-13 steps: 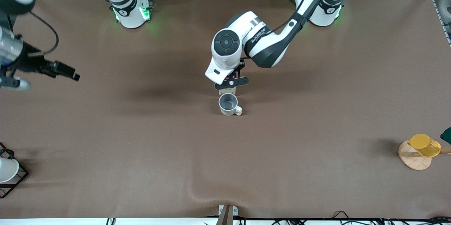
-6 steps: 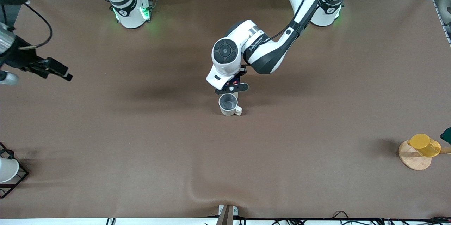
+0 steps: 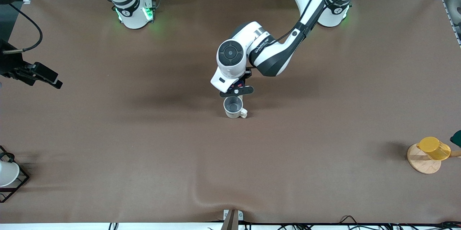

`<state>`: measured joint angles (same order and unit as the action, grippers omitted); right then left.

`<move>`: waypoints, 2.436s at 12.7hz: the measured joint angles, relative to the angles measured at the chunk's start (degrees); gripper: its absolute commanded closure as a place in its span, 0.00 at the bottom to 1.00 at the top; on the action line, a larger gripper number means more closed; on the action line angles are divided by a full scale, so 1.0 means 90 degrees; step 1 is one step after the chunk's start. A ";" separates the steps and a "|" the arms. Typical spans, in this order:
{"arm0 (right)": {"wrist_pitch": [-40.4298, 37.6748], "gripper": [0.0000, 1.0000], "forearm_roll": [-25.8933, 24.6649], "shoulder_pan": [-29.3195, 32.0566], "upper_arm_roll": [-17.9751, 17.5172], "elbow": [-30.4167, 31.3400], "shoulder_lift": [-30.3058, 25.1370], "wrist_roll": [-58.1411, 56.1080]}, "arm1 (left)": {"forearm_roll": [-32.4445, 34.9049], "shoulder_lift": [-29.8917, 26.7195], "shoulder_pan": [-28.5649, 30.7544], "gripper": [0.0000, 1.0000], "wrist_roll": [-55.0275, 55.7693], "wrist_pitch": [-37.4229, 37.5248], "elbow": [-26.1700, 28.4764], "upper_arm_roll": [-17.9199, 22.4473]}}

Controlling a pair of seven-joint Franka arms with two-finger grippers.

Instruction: Place milk next to cup

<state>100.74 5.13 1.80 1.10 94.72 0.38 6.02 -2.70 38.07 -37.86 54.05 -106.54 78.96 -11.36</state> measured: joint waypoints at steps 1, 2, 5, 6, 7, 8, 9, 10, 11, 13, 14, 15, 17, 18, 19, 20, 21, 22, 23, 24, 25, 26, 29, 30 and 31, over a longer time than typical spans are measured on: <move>-0.0001 0.00 -0.0003 0.0000 0.0000 -0.0016 0.0011 0.0000 | 0.0000 0.0012 0.0003 0.00 0.0000 -0.0010 0.0000 0.0006; -0.0007 0.00 -0.0008 0.0000 0.0002 -0.0039 0.0011 0.0000 | 0.0000 0.0023 0.0001 0.00 0.0000 -0.0038 -0.0001 0.0008; -0.0028 0.00 -0.0017 0.0001 0.0008 -0.0095 0.0011 0.0000 | 0.0000 0.0023 -0.0005 0.00 0.0065 -0.0117 -0.0043 0.0008; -0.0034 0.00 -0.0019 0.0001 0.0008 -0.0100 0.0011 0.0000 | 0.0000 0.0011 -0.0005 0.00 0.0071 -0.0129 -0.0094 0.0008; -0.0039 0.00 -0.0027 0.0001 0.0008 -0.0105 0.0012 0.0000 | 0.0000 -0.0046 -0.0004 0.00 0.0073 -0.0133 -0.0146 0.0009; -0.0057 0.00 -0.0051 0.0000 0.0007 -0.0108 0.0012 0.0000 | 0.0000 -0.0157 0.0000 0.00 0.0074 -0.0133 -0.0210 0.0010; -0.0087 0.00 -0.0145 -0.0001 0.0004 -0.0110 0.0014 -0.0005 | 0.0001 -0.0350 0.0008 0.00 0.0074 -0.0127 -0.0259 0.0015; -0.0096 0.00 -0.0297 -0.0002 0.0001 -0.0111 0.0016 -0.0008 | 0.0022 -0.0582 0.0023 0.00 0.0074 -0.0084 -0.0268 0.0031; -0.0107 0.00 -0.0395 -0.0006 -0.0001 -0.0114 0.0017 -0.0010 | 0.0146 -0.0808 0.0058 0.00 0.0074 0.0012 -0.0267 0.0053; -0.0175 0.00 -0.0461 -0.0018 -0.0006 -0.0134 0.0018 -0.0011 | 0.0573 -0.1182 0.0291 0.00 0.0078 0.0133 -0.0265 0.0097; -0.0235 0.00 -0.0466 -0.0022 -0.0008 -0.0156 0.0018 -0.0011 | 0.0729 -0.1326 0.0539 0.00 0.0073 0.0169 -0.0265 0.0117; -0.0280 0.00 -0.0467 -0.0023 -0.0010 -0.0180 0.0019 -0.0011 | 0.0797 -0.1449 0.0902 0.00 -0.0064 0.0280 -0.0262 0.0127; -0.0310 0.00 -0.0469 -0.0023 -0.0010 -0.0216 0.0027 -0.0011 | 0.0804 -0.1621 0.1715 0.00 -0.0735 0.0487 -0.0259 0.0130; -0.0316 0.00 -0.0469 -0.0023 -0.0010 -0.0218 0.0031 -0.0011 | 0.0803 -0.1695 0.2037 0.00 -0.1120 0.0638 -0.0258 0.0129; -0.0325 0.00 -0.0469 -0.0023 -0.0009 -0.0219 0.0037 -0.0011 | 0.0803 -0.1784 0.2321 0.00 -0.1565 0.0881 -0.0257 0.0127; -0.0329 0.00 -0.0469 -0.0023 -0.0011 -0.0220 0.0041 -0.0011 | 0.0803 -0.1892 0.2548 0.00 -0.1958 0.1139 -0.0257 0.0118; -0.0334 0.00 -0.0469 -0.0023 -0.0011 -0.0221 0.0045 -0.0011 | 0.0803 -0.2023 0.2750 0.00 -0.2329 0.1402 -0.0252 0.0107; -0.0342 0.00 -0.0469 -0.0023 -0.0011 -0.0221 0.0050 -0.0011 | 0.0803 -0.2181 0.2910 0.00 -0.2715 0.1608 -0.0220 0.0114; -0.0360 0.00 -0.0469 -0.0023 -0.0010 -0.0222 0.0053 -0.0011 | 0.0802 -0.2402 0.3010 0.00 -0.3123 0.1719 -0.0104 0.0180; -0.0378 0.00 -0.0469 -0.0023 -0.0009 -0.0223 0.0057 -0.0011 | 0.0802 -0.2671 0.3007 0.00 -0.3476 0.1774 0.0083 0.0356; -0.0388 0.00 -0.0469 -0.0023 -0.0009 -0.0225 0.0062 -0.0011 | 0.0802 -0.2971 0.2969 0.00 -0.3823 0.1817 0.0315 0.0578; -0.0391 0.00 -0.0469 -0.0023 -0.0008 -0.0226 0.0065 -0.0011 | 0.0800 -0.3277 0.2931 0.00 -0.4211 0.1866 0.0554 0.0813; -0.0404 0.00 -0.0469 -0.0023 -0.0006 -0.0228 0.0068 -0.0011 | 0.0436 -0.3947 0.2955 0.00 -0.5383 0.2012 0.0973 0.1486; -0.0407 0.00 -0.0469 -0.0023 -0.0006 -0.0228 0.0068 -0.0011 | 0.0381 -0.4057 0.3035 0.00 -0.5579 0.2015 0.1010 0.1578; -0.0409 0.00 -0.0469 -0.0022 -0.0005 -0.0229 0.0069 -0.0011 | 0.0376 -0.4126 0.3149 0.00 -0.5659 0.2015 0.1021 0.1560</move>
<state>97.06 0.91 1.60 1.06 92.66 1.00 5.91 0.68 0.93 -9.52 3.12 -88.41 88.15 2.68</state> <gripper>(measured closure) 0.000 0.000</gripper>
